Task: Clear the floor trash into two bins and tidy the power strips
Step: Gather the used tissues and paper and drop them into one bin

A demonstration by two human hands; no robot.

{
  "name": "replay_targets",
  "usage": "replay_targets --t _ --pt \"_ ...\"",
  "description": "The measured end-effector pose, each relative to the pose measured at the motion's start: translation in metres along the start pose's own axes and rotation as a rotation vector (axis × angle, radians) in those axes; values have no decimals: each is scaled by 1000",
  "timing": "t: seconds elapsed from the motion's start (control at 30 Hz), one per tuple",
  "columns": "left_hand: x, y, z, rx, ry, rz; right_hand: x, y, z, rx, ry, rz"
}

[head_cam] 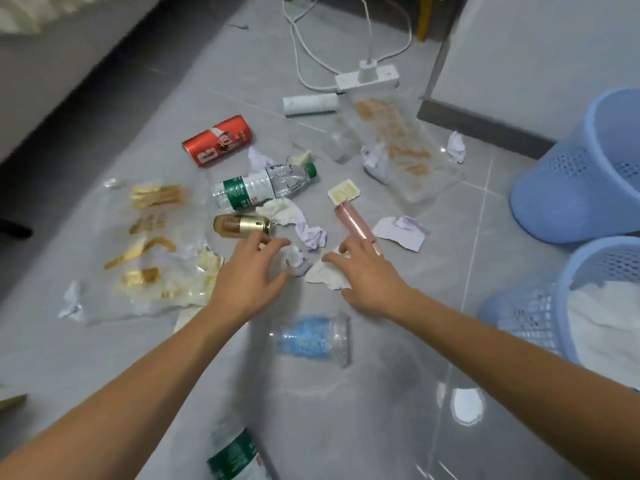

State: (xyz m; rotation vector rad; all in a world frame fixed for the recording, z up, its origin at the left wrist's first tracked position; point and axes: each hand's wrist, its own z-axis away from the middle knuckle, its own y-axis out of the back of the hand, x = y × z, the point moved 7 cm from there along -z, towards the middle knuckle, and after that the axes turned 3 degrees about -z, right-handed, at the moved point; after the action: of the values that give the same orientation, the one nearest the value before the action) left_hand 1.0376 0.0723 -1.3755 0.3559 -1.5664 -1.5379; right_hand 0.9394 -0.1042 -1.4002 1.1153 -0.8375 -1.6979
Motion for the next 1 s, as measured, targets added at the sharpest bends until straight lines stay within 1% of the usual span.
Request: replay_targets --t 0.1,0.2,0.3,0.4,0.5,0.57,0.67,0.73,0.83,0.9,1.0 --pt "19 -24 -28 -107 -73 -45 5 -9 -11 -2 -11 65" --pt "23 -50 -42 -197 -48 -106 6 -12 -15 58 8 66" --pt "21 -60 -47 -160 -17 -86 6 -20 -13 107 9 35" --pt "22 -60 -47 -128 3 -3 8 -28 -11 96 -6 -24" --pt "29 -48 -43 -99 -6 41 15 -22 -4 88 -39 -127" --pt "37 -32 -40 -58 -44 51 18 -5 9 126 -88 -242" --pt "62 1 -35 43 -132 128 28 44 44 302 -162 -398" --pt "96 25 -33 79 -219 203 41 83 77 414 -213 -417" --pt "171 52 -31 69 -383 292 70 136 144 574 -302 -399" --pt "229 62 -26 32 -497 356 95 167 200 735 -381 -403" --pt "317 65 -10 -14 -691 452 136 192 282 935 -542 -379"
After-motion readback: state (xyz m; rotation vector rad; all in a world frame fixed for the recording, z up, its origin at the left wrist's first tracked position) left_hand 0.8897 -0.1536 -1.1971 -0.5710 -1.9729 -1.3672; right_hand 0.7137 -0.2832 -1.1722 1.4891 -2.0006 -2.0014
